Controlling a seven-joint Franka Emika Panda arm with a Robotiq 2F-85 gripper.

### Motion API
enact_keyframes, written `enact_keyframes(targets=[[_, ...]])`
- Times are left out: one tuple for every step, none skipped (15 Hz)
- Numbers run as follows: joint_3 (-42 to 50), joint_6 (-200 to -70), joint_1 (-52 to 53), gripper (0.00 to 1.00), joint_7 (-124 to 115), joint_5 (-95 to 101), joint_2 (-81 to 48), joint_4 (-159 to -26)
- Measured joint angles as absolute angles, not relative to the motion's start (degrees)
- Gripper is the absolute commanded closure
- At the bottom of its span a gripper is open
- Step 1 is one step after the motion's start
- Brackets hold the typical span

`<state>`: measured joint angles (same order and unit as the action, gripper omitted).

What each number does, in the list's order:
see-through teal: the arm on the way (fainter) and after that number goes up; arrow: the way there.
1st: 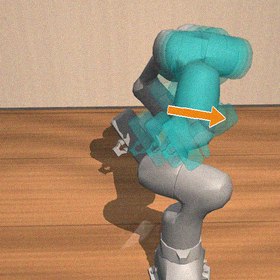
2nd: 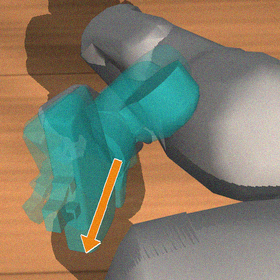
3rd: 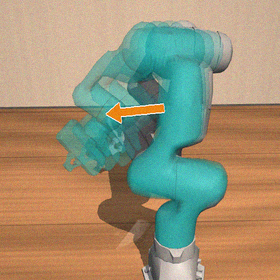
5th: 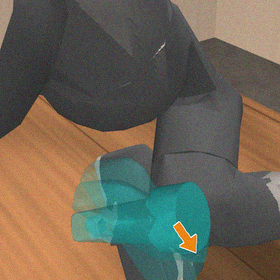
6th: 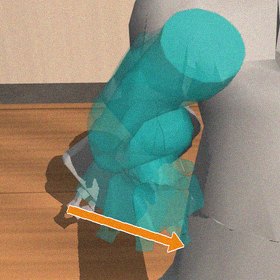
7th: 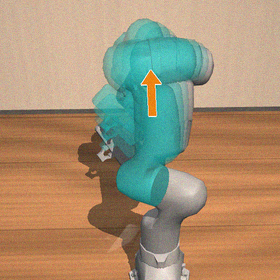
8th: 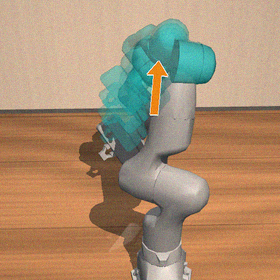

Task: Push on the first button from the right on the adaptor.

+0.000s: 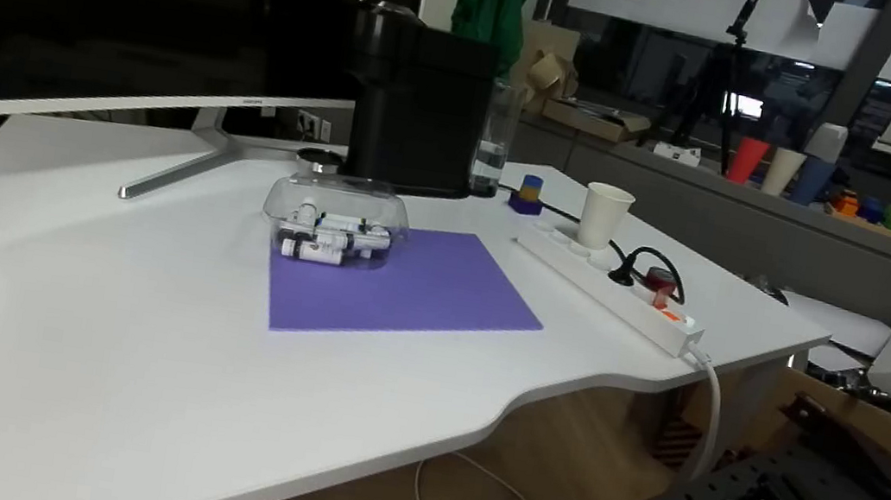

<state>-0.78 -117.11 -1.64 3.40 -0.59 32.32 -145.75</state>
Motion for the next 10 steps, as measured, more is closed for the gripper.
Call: enact_keyframes(targets=[[-0.5,-120.6,-2.1,0.0,3.4,0.0,31.1,-146.5],[0.0,-124.2,-2.7,0.0,3.4,0.5,29.5,-147.4],[0.5,-127.3,-3.3,0.0,3.4,1.0,27.7,-148.0],[1.3,-130.4,-3.9,0.0,3.4,1.4,25.5,-148.7],[2.0,-133.0,-4.5,0.0,3.6,1.8,23.2,-149.1],[3.0,-135.4,-5.1,0.0,4.0,2.3,20.9,-149.4],[4.0,-137.6,-5.7,0.0,5.2,2.9,18.4,-149.5],[5.0,-139.2,-6.3,0.0,6.8,4.0,16.2,-149.5],[6.1,-140.2,-7.2,0.0,8.7,5.7,13.9,-149.5],[7.1,-140.9,-8.1,0.0,10.7,7.5,11.9,-149.5]])
